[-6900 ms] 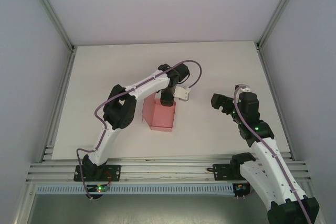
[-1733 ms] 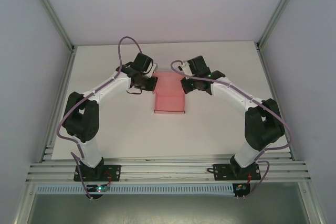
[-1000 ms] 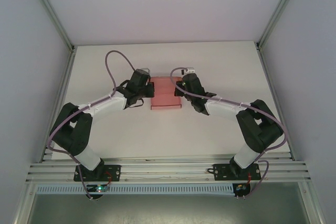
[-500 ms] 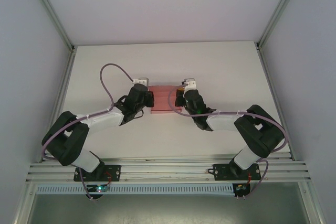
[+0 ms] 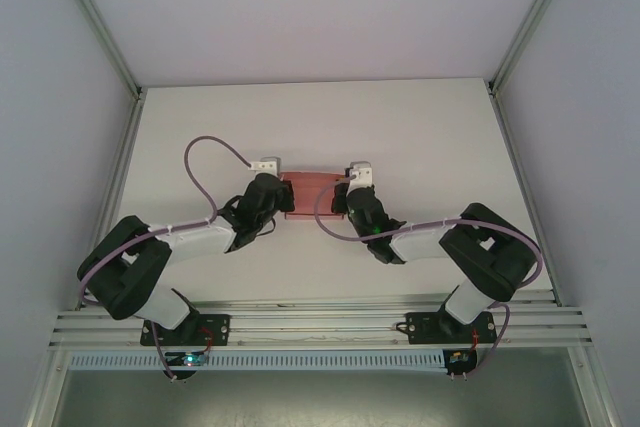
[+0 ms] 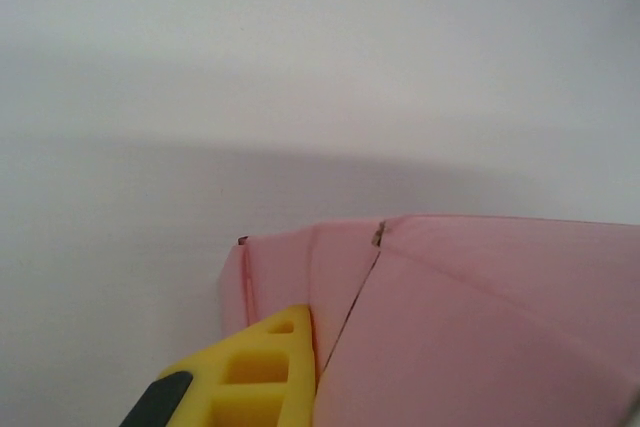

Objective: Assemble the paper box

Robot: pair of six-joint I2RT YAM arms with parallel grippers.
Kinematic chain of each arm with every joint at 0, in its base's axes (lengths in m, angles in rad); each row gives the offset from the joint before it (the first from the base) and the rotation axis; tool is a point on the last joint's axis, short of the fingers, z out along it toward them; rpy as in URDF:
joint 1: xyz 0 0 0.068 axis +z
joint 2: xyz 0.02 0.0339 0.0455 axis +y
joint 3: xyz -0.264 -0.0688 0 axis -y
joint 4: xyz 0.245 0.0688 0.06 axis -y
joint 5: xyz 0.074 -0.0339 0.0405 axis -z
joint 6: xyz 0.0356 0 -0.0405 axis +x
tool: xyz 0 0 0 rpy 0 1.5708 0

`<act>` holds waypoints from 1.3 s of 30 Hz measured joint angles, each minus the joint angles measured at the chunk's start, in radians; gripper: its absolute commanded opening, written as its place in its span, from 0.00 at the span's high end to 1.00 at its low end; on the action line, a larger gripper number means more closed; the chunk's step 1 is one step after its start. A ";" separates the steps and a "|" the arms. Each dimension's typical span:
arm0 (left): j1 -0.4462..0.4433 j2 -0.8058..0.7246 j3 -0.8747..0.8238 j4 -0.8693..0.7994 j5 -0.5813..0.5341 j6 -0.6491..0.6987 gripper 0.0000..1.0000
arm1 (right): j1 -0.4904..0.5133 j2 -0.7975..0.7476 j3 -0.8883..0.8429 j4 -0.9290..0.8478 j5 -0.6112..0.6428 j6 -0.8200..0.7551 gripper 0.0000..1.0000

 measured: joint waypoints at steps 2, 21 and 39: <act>-0.003 -0.023 -0.033 0.019 0.000 -0.004 1.00 | 0.012 0.000 -0.022 0.033 0.007 -0.003 0.93; -0.037 -0.237 -0.170 -0.104 0.041 -0.031 0.17 | 0.068 0.053 -0.117 0.239 0.079 -0.041 0.94; -0.052 -0.549 0.146 -0.801 -0.046 -0.193 0.00 | 0.130 0.033 -0.068 0.097 0.220 -0.109 0.92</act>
